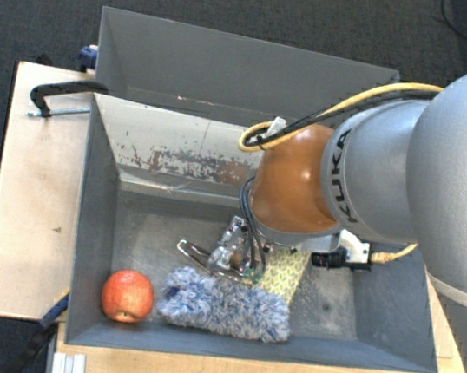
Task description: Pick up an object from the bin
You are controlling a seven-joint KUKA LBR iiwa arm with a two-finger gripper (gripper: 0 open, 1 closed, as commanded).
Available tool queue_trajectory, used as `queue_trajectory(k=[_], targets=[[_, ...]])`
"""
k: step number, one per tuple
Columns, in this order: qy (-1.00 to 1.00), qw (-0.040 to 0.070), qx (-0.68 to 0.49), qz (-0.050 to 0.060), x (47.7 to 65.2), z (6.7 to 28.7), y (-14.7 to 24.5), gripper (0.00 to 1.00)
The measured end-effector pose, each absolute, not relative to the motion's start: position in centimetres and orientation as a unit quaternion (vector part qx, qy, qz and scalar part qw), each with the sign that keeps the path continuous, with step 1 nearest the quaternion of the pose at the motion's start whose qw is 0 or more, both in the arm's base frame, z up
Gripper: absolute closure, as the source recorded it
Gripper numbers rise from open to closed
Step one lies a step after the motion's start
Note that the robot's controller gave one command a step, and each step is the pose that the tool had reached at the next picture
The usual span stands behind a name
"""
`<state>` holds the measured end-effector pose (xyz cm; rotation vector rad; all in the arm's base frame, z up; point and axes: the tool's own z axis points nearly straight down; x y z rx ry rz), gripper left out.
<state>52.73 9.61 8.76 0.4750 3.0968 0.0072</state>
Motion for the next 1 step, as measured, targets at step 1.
queue_trajectory(k=[1], targets=[[0.989,0.002,0.147,0.001,51.95,20.68,9.50,1.00]])
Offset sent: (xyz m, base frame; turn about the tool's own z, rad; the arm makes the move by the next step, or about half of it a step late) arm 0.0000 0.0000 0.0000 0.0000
